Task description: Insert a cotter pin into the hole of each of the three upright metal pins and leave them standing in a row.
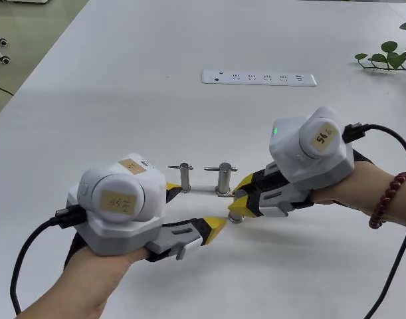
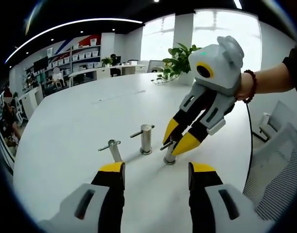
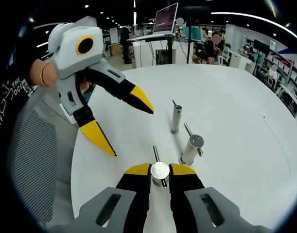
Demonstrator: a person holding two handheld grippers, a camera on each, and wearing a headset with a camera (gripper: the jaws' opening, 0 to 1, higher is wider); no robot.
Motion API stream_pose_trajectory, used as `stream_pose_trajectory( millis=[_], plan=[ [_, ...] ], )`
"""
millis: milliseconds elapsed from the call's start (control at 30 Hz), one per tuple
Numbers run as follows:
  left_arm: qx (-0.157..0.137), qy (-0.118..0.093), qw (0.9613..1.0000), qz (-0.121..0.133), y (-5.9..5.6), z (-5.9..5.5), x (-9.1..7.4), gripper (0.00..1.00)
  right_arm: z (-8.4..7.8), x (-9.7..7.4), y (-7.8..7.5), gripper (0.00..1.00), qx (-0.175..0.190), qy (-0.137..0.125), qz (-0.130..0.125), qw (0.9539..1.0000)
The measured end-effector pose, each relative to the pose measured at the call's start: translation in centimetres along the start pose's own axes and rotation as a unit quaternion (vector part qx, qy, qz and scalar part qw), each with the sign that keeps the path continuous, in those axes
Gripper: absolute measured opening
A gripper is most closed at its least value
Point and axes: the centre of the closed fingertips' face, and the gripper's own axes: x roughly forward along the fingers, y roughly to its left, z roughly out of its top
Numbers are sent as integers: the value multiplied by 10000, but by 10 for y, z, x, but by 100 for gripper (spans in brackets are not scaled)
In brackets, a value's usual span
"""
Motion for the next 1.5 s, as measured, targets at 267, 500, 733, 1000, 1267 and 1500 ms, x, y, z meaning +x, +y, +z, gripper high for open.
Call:
stream_pose_trajectory(
  millis=[267,500,733,1000,1267,1500],
  plan=[
    [129,-27,9999,51,3,0,-11,56,1,0,1,9,-103,25,9,9999],
    [55,-67,9998,173,7,-3,-20,57,2,0,2,8,-122,11,14,9999],
    [8,-204,9993,319,14,-1,-29,61,1,0,1,8,-205,49,73,9998],
    [-23,-322,9987,398,18,2,-32,66,4,-6,-8,8,-232,52,-20,9997],
    [29,-475,9980,409,20,7,-35,72,0,-10,-16,8,-215,85,-96,9997],
    [-77,-531,9974,472,26,5,-37,73,-11,-14,-26,8,-138,208,-187,9995]
  ],
)
